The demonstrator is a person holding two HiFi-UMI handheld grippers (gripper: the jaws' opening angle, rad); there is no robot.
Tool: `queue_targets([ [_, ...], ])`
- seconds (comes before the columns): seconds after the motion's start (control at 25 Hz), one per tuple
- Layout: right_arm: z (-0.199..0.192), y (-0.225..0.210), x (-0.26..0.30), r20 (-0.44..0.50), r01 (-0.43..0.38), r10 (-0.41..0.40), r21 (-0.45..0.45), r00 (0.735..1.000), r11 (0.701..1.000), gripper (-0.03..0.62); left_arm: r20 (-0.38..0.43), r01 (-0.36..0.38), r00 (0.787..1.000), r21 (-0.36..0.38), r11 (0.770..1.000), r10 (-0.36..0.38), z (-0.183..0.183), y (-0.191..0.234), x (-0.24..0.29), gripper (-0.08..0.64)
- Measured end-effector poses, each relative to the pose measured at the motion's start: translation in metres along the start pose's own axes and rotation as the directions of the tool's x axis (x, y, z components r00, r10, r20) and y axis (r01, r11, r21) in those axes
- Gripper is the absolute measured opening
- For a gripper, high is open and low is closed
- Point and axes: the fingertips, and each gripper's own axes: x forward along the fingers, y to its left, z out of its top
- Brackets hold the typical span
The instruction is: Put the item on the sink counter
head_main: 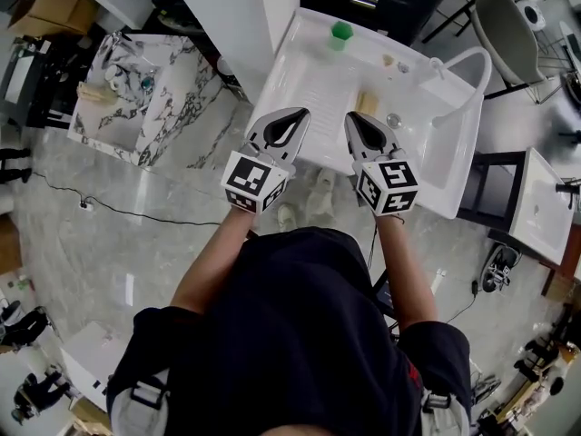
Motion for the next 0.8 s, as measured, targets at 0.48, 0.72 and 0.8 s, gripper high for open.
queue_targets([
  [0.48,0.000,0.044,-0.032,0.036,0.034,-0.033,-0.027,0.999,0.999,0.038,0.037,0.037,0.999,0.013,0.999,-0.037,0.005,-0.018,-0.046,0.015],
  [0.72,0.000,0.054,-0.041,0.044,0.048,-0.047,-0.035,0.998,0.998,0.039,0.055,0.048,0.997,0.010,0.999,-0.049,0.007,-0.023,-0.057,0.015],
  [0.8,0.000,0.054,-0.043,0.045,0.054,-0.053,-0.030,0.998,0.998,0.039,0.052,0.051,0.997,0.011,0.999,-0.052,0.007,-0.025,-0.057,0.015],
])
